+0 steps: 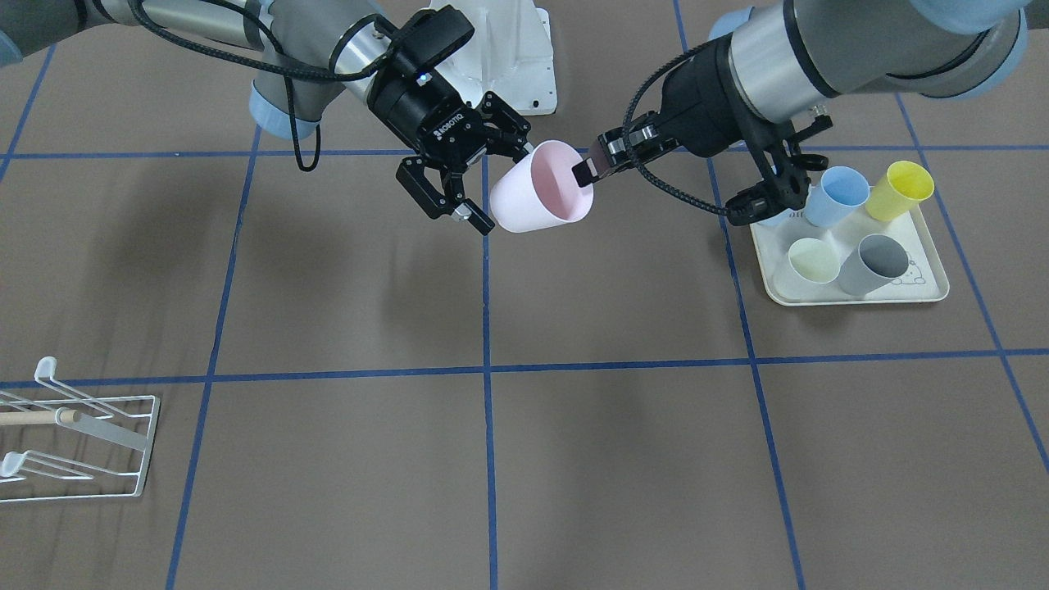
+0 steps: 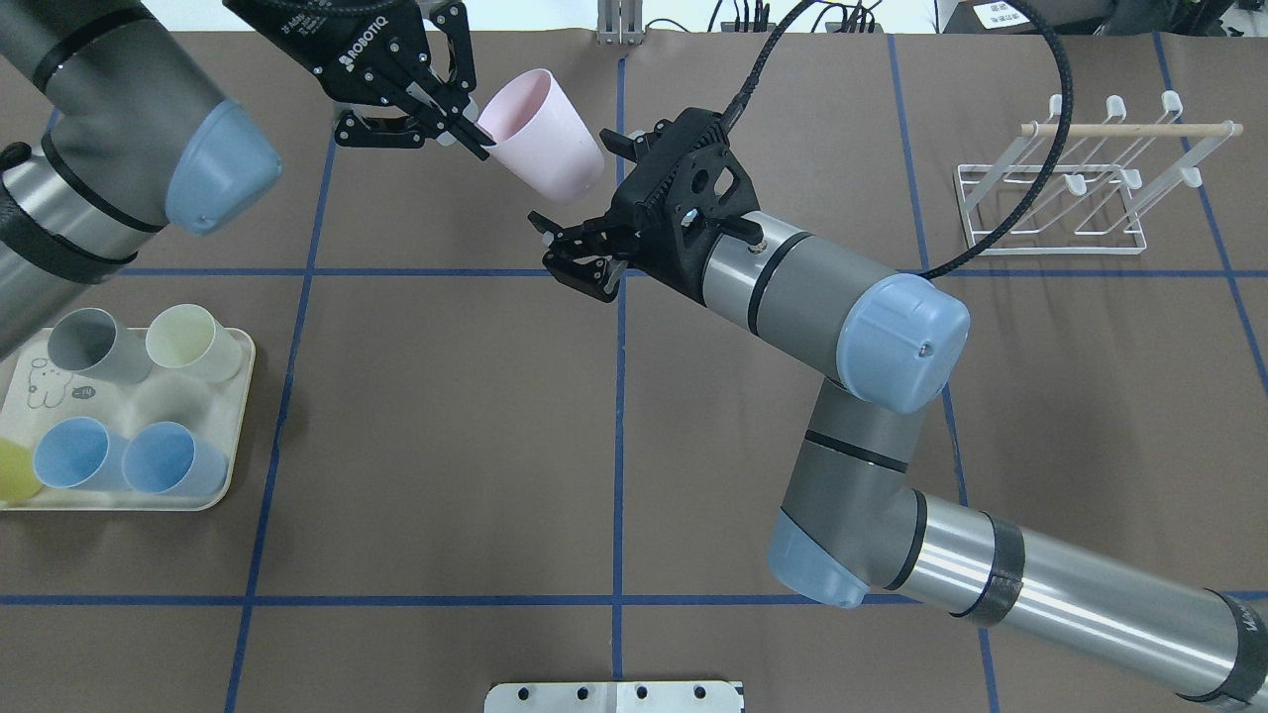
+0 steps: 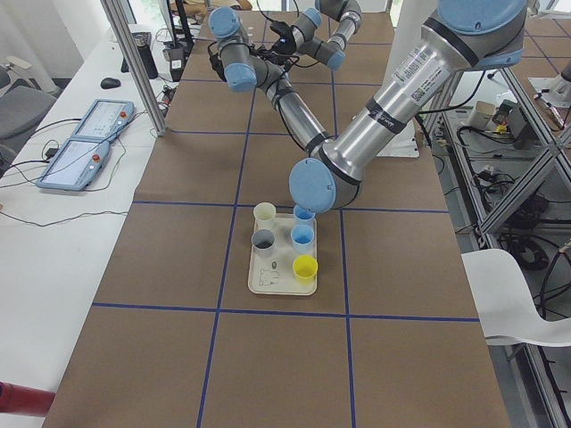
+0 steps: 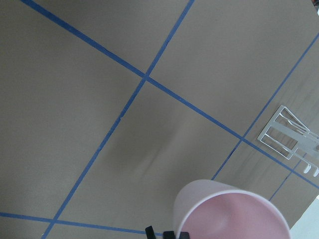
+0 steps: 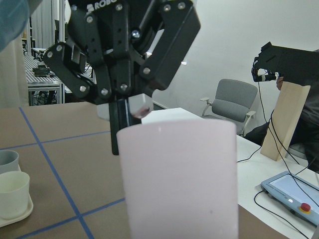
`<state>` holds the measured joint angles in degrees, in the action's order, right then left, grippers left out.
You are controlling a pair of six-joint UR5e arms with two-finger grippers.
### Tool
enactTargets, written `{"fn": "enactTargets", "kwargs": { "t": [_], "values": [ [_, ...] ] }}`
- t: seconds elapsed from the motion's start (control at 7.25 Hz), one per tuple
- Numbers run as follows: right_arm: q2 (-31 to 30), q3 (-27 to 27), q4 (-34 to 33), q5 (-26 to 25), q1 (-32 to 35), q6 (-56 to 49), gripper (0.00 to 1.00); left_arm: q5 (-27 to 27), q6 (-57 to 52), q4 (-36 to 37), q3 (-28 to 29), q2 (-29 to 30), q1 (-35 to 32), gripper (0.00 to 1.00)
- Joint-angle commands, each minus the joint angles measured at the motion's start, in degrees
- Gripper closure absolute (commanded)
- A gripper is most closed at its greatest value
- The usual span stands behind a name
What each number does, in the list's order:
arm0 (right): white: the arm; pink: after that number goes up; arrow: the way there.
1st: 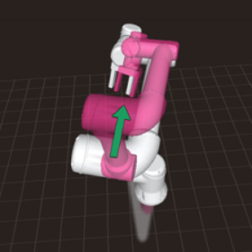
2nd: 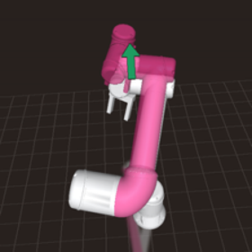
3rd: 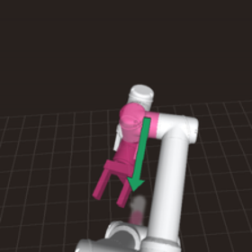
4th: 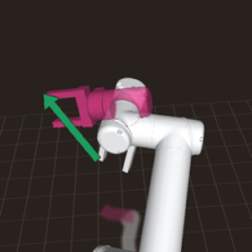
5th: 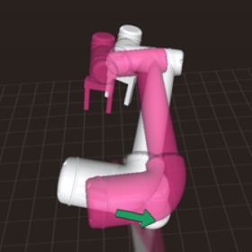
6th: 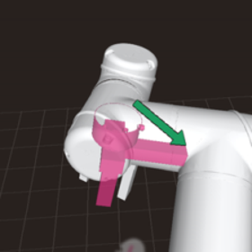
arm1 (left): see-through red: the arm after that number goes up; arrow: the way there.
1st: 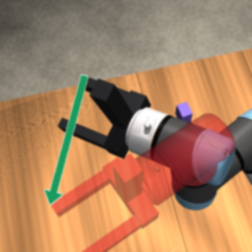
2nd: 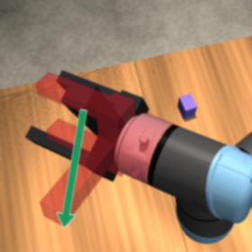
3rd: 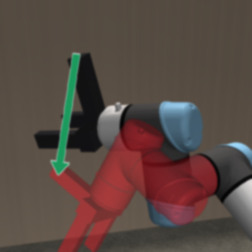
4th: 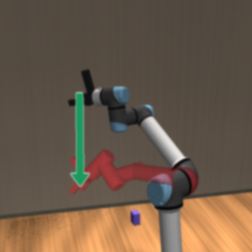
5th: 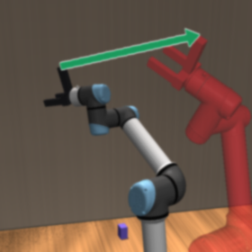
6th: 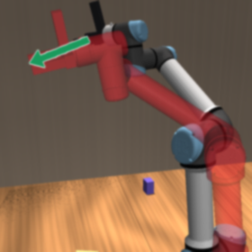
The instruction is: Transfer IKEA cup to right arm and place on rack
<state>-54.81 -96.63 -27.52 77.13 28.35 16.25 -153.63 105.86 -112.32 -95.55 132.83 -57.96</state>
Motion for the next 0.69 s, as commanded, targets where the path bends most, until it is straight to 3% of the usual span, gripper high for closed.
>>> {"fn": "enactTargets", "kwargs": {
  "t": [0.0,0.14,0.41,0.55],
  "values": [
    [0.0,-0.1,0.0,-0.4,0.0,-4.2,0.04,0.0,0.0,0.0,-0.1,0.1,0.5,1.0],
    [0.1,-0.1,0.0,-0.4,0.0,-4.3,0.05,0.0,0.0,0.0,-0.1,0.1,0.6,1.0],
    [0.1,-0.2,0.0,-0.5,0.0,-5.3,0.24,0.0,0.0,0.0,-0.1,0.5,0.6,1.0],
    [0.0,-0.2,0.0,-0.5,0.0,-5.4,0.26,0.0,0.0,0.0,0.0,0.6,0.6,1.0]
  ]
}}
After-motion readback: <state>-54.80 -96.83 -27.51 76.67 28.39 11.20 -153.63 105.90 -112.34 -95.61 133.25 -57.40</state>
